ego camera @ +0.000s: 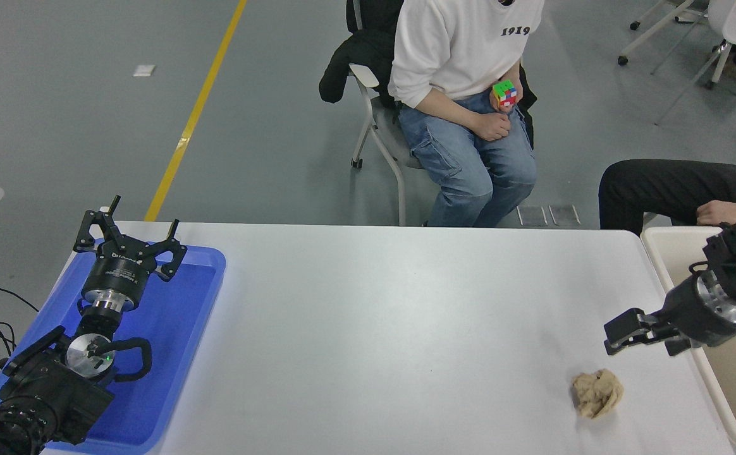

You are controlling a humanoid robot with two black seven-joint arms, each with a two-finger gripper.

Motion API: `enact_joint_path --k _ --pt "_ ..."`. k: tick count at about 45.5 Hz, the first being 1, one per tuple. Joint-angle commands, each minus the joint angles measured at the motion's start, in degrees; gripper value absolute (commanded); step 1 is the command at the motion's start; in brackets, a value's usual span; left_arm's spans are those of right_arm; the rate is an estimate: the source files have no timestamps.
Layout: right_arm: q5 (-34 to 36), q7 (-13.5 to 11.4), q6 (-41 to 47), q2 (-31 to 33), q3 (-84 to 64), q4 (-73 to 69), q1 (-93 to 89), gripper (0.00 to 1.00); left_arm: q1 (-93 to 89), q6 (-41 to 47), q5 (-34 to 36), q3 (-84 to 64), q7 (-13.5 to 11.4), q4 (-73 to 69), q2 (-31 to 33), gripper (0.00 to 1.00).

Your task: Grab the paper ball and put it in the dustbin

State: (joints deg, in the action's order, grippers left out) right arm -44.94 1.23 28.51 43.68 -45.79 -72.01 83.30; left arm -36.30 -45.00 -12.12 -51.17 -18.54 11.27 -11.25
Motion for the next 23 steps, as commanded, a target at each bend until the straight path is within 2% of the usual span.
enact_joint_path --k 1,9,23 --pt "-2.08 0.0 -5.04 -2.45 4.21 6.26 -10.61 1.0 0.0 0.0 -0.01 0.02 0.0 -0.11 0.0 1.0" --pt "-1.99 -0.08 -8.91 -5.35 5.44 8.38 -14.92 1.0 0.0 0.0 -0.01 -0.07 0.08 0.06 0.0 1.0" --pt "-1.81 -0.08 -9.44 -7.38 9.75 10.75 -19.05 1.0 0.0 0.0 -0.01 0.02 0.0 0.06 0.09 1.0"
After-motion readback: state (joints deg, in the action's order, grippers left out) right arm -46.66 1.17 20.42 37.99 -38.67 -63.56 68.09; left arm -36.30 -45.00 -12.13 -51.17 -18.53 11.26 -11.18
